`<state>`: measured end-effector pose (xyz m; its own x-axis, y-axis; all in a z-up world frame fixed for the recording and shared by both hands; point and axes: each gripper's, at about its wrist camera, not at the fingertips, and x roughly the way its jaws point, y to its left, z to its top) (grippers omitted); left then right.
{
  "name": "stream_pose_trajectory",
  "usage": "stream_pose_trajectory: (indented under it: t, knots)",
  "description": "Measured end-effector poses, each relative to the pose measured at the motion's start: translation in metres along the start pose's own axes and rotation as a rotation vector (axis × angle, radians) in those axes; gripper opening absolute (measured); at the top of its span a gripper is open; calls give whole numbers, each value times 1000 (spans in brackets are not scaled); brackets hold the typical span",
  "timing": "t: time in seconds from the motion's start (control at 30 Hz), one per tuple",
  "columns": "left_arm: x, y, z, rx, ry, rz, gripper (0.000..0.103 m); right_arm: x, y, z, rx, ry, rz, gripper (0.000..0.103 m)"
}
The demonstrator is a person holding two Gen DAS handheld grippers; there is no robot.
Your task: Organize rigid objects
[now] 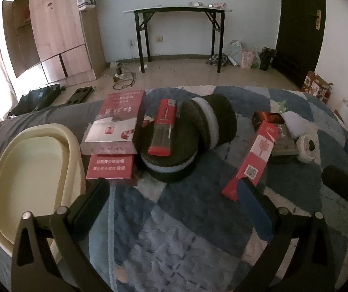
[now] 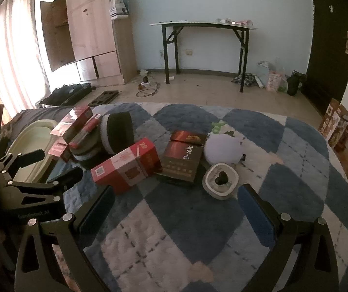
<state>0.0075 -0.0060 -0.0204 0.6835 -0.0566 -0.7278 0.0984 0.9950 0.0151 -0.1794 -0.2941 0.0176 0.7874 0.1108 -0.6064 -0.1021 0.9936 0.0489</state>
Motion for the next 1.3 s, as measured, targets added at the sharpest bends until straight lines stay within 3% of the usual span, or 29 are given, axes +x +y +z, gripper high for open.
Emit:
stream_pose_trajectory:
  t: [0.2,0.4,1.3]
  knots:
    - [-5,-6,0,27,-10,9,103,-4,-1,0,2,-3,-2,103]
    - [-8,-10,2,51,-20,8,103,-12,-8,2,69,-45,99,103]
    - [-16,-10,6,32,-35,-7,103,-13,-5,3,60,-55,72,103]
